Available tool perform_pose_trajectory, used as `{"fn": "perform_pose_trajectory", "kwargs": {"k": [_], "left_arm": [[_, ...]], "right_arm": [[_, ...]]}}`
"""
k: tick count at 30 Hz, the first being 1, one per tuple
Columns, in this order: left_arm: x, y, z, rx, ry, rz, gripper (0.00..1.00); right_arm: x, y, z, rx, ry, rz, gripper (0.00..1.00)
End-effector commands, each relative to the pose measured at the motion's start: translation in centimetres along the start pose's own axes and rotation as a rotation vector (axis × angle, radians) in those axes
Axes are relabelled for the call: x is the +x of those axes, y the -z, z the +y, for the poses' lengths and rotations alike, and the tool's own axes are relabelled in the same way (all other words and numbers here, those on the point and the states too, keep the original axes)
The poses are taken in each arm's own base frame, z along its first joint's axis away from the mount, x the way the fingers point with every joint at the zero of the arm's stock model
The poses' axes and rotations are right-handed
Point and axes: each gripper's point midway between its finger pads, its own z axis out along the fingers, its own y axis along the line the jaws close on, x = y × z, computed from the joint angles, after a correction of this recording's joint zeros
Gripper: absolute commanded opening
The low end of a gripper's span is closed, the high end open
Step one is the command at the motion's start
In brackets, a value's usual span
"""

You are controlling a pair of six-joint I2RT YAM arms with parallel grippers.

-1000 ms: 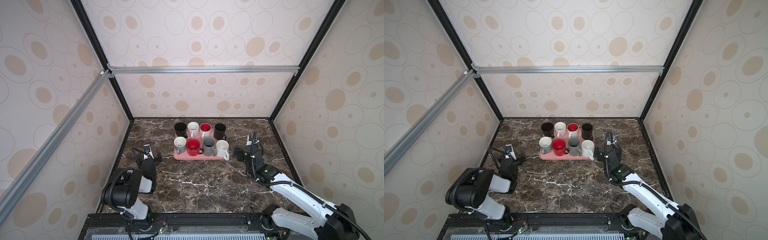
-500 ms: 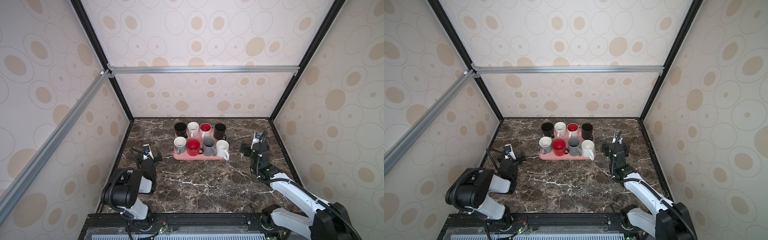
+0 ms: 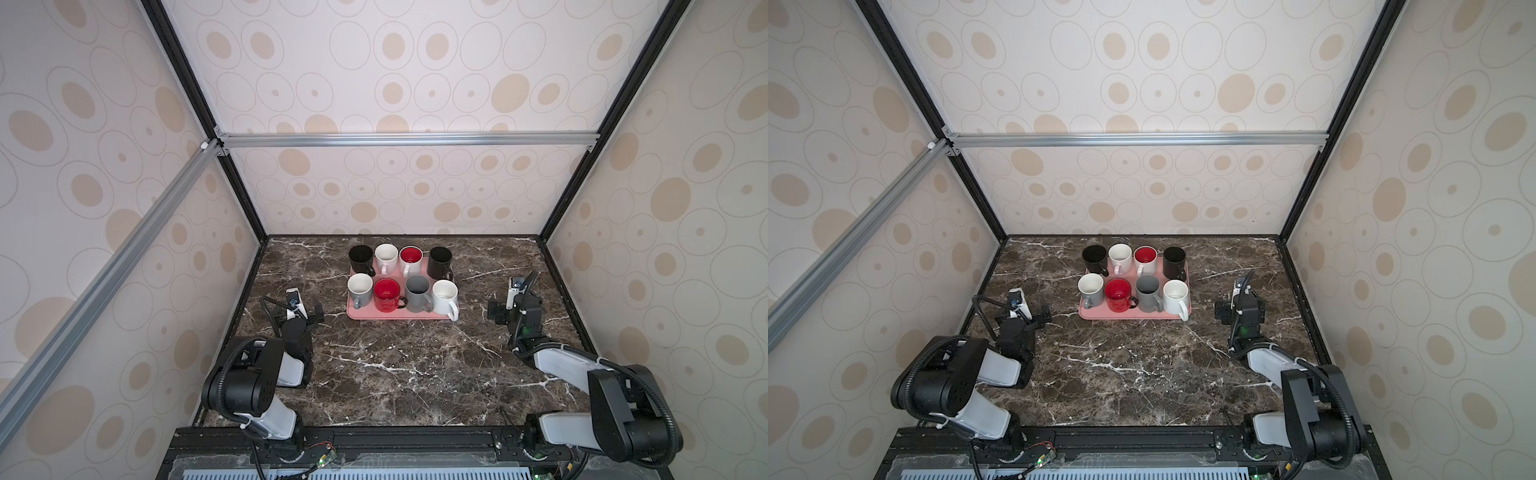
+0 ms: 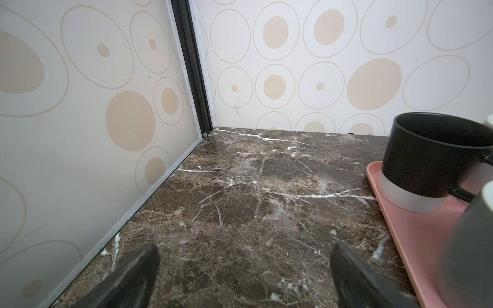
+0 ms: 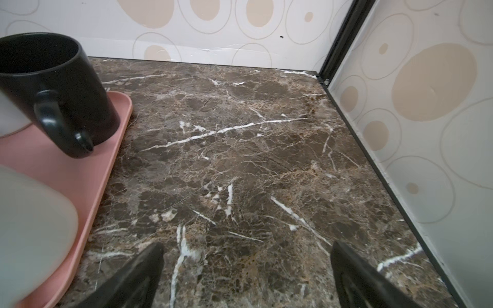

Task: Turn the mug right side up
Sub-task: Reset both arms

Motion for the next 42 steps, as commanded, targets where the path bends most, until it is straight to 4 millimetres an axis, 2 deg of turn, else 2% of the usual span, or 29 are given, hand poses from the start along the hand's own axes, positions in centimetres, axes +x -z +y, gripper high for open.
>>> {"fn": "perform_pose_trajectory", "kwargs": {"k": [1,5,7,9,10,11,13,42], "left_arm": [[-0.9,0.0,0.2,-0.005,0.016,-0.037,0.99],[-0.9,0.0,0.2,-0.005,0.017,-0.036,0.99],[-0.9,-0.1,0.2,-0.005,0.016,-0.036,0.99],[-0.8,-0.2,0.2,-0.005,0.014,-0.033,0.99],[-0.8,-0.2,0.2,-0.005,0.013,-0.030,0.99],[-0.8,-0.2,0.1,-0.004,0.014,-0.032,0.99],[-0.8,-0.2,0.2,-0.006,0.014,-0.030,0.99],[-0.9,-0.1,-0.2,0.015,0.007,-0.035,0.99]], "right_arm": [[-2.0,-0.5,1.4,-0.091,0.025,-0.046,0.99],[1.0,-1.2,1.2,-0.067,-0.003,-0.119,0.99],[1.3,-1.4,0.8,-0.037,-0.019,-0.192,0.98],[2.3,-2.2,0.4,-0.024,-0.032,-0.039,0.99],[1.8,-3.0,0.2,-0.023,-0.046,-0.042,0.98],[1.4,-3.0,0.1,-0.024,-0.051,-0.079,0.99],[2.0,-3.0,0.1,-0.024,-0.049,-0.026,0.98],[2.0,-2.9,0.0,-0.021,-0.046,-0.035,1.00]]}}
